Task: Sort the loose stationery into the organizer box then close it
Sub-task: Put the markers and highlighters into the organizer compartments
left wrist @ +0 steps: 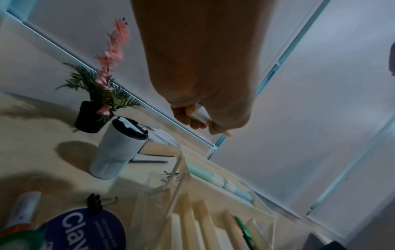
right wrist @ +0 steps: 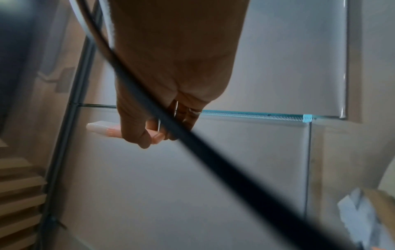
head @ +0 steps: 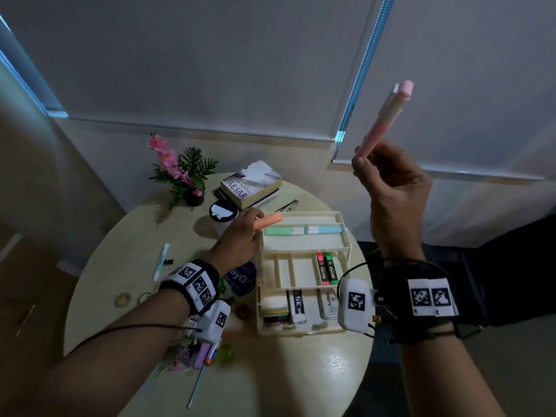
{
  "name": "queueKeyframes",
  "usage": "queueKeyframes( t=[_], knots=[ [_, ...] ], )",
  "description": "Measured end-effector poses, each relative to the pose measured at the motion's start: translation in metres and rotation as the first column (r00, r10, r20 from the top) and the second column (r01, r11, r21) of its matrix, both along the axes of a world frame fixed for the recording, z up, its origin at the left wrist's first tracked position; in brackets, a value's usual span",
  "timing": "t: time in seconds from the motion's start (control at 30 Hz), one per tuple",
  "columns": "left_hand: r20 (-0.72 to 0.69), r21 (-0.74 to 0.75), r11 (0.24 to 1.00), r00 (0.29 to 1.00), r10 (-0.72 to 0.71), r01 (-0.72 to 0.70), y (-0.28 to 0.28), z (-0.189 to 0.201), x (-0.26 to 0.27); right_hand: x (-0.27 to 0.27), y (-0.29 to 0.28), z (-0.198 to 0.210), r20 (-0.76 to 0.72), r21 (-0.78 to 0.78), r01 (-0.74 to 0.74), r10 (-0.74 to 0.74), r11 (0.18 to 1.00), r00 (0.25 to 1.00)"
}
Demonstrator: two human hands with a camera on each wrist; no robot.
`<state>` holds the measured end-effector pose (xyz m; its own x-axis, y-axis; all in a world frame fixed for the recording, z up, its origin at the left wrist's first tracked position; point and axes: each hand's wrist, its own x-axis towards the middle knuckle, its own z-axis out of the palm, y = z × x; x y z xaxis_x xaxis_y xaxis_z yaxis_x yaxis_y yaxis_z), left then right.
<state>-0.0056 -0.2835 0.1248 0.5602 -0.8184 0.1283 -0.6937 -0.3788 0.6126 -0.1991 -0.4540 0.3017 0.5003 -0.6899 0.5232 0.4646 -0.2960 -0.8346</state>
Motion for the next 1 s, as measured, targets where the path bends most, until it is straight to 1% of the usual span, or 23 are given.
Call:
queueKeyframes(
  t=[0.17,0.23,0.3,0.37,0.5,0.57,0.67,0.73,0.8,0.9,1.0],
  knots=[
    [-0.002,0.045,0.997,0.998,-0.059,0.059,-0.025,-0.018,-0.016,-0.029,-0.027,-0.019,-0.063,-0.111,-0.001,-0.006,0.994,0.998],
    [0.006,0.098,0.993,0.998,-0.066,0.065,-0.032,-0.024,-0.020,-0.038,-0.037,-0.029,-0.135,-0.223,0.013,-0.044,0.975,0.990],
    [0.031,0.166,0.985,0.998,-0.046,0.040,-0.038,-0.031,-0.023,-0.044,-0.046,-0.040,-0.210,-0.372,0.026,-0.111,0.928,0.971],
    [0.046,0.201,0.979,0.998,-0.032,0.022,-0.042,-0.038,-0.025,-0.046,-0.054,-0.053,-0.259,-0.502,0.019,-0.171,0.864,0.951],
    [0.021,0.233,0.972,0.999,-0.025,0.020,-0.052,-0.048,-0.028,-0.043,-0.072,-0.088,-0.330,-0.649,-0.054,-0.218,0.759,0.918],
    [0.026,0.228,0.974,0.999,-0.021,0.015,-0.056,-0.050,-0.029,-0.041,-0.081,-0.109,-0.366,-0.686,-0.094,-0.230,0.722,0.902],
    [0.041,0.160,0.986,0.998,-0.042,0.035,-0.058,-0.054,-0.029,-0.038,-0.093,-0.138,-0.409,-0.713,-0.138,-0.248,0.688,0.878],
    [0.061,0.197,0.980,0.998,0.011,-0.023,-0.063,-0.055,-0.027,-0.035,-0.101,-0.156,-0.430,-0.728,-0.160,-0.263,0.666,0.864],
    [0.036,0.228,0.971,0.997,0.068,-0.075,-0.068,-0.056,-0.025,-0.031,-0.109,-0.174,-0.461,-0.734,-0.190,-0.274,0.652,0.844],
    [-0.007,0.207,0.973,0.994,0.108,-0.104,-0.069,-0.057,-0.023,-0.024,-0.122,-0.197,-0.547,-0.708,-0.273,-0.262,0.652,0.795],
    [-0.015,0.203,0.971,0.991,0.133,-0.127,-0.069,-0.055,-0.022,-0.017,-0.132,-0.214,-0.636,-0.673,-0.358,-0.259,0.647,0.727]
  ],
)
